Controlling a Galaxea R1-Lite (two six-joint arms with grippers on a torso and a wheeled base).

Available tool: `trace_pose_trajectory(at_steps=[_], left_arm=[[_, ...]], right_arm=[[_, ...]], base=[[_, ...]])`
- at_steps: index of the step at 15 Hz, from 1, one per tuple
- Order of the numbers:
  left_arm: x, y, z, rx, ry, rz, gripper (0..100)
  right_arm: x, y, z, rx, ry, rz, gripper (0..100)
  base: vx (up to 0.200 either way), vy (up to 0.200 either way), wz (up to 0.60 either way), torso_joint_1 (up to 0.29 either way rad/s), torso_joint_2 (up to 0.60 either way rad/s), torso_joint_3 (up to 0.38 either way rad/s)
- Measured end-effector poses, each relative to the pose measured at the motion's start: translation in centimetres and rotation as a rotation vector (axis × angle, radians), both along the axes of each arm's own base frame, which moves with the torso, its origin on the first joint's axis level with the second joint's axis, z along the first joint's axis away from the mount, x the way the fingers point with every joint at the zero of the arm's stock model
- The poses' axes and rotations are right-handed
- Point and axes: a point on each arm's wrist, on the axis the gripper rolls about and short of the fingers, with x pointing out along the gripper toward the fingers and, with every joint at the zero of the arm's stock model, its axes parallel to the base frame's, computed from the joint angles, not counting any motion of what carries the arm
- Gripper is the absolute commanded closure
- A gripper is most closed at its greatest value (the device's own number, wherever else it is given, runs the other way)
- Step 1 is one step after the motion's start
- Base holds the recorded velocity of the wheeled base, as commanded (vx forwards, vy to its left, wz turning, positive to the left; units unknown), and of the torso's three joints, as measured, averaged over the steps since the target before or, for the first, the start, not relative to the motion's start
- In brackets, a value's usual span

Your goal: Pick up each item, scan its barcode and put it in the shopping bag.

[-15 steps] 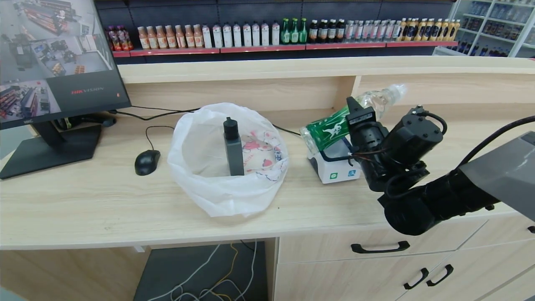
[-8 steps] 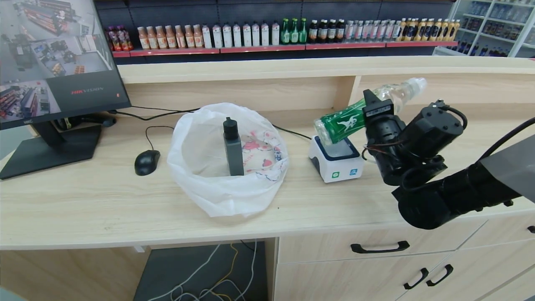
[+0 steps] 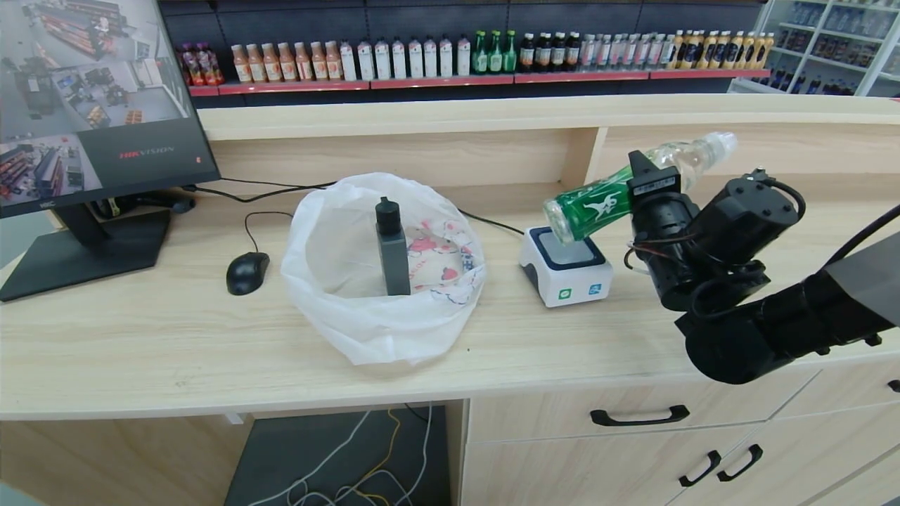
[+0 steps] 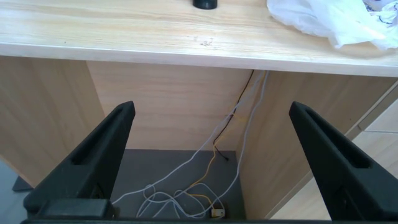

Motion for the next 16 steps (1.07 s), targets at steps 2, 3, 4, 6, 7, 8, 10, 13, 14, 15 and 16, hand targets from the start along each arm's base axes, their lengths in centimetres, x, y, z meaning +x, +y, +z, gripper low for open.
trace_pose_trajectory(at_steps=[2, 3, 4, 6, 7, 8, 10, 13, 14, 15, 16], left_arm=[[0.0, 0.0, 0.0, 0.0, 0.0, 0.0, 0], [0.0, 0.0, 0.0, 0.0, 0.0, 0.0, 0], [0.0, 0.0, 0.0, 0.0, 0.0, 0.0, 0], [0.0, 0.0, 0.0, 0.0, 0.0, 0.0, 0], [0.0, 0.0, 0.0, 0.0, 0.0, 0.0, 0], [0.0, 0.0, 0.0, 0.0, 0.0, 0.0, 0], [0.0, 0.0, 0.0, 0.0, 0.0, 0.0, 0], [0.0, 0.0, 0.0, 0.0, 0.0, 0.0, 0], [0.0, 0.0, 0.0, 0.0, 0.0, 0.0, 0], [0.0, 0.0, 0.0, 0.0, 0.0, 0.0, 0], [0.0, 0.0, 0.0, 0.0, 0.0, -0.001, 0]], right_arm=[[0.04, 0.01, -0.3, 0.008, 0.008, 0.004, 100], [0.12, 0.02, -0.43, 0.011, 0.011, 0.005, 100], [0.2, 0.05, -0.52, 0.011, 0.012, 0.006, 100], [0.3, 0.16, -0.54, 0.011, 0.011, 0.007, 100], [0.31, 0.17, -0.56, 0.011, 0.011, 0.007, 100], [0.31, 0.18, -0.57, 0.011, 0.011, 0.007, 100], [0.32, 0.2, -0.56, 0.011, 0.01, 0.008, 100], [0.32, 0.2, -0.57, 0.011, 0.011, 0.008, 100], [0.28, 0.26, -0.54, 0.011, 0.01, 0.01, 100], [0.23, 0.36, -0.49, 0.011, 0.008, 0.015, 100], [0.19, 0.39, -0.4, 0.01, 0.005, 0.018, 100]], base=[[0.0, 0.0, 0.0, 0.0, 0.0, 0.0], [0.0, 0.0, 0.0, 0.0, 0.0, 0.0], [0.0, 0.0, 0.0, 0.0, 0.0, 0.0], [0.0, 0.0, 0.0, 0.0, 0.0, 0.0], [0.0, 0.0, 0.0, 0.0, 0.0, 0.0], [0.0, 0.0, 0.0, 0.0, 0.0, 0.0], [0.0, 0.0, 0.0, 0.0, 0.0, 0.0], [0.0, 0.0, 0.0, 0.0, 0.0, 0.0], [0.0, 0.0, 0.0, 0.0, 0.0, 0.0], [0.0, 0.0, 0.0, 0.0, 0.0, 0.0], [0.0, 0.0, 0.0, 0.0, 0.0, 0.0]])
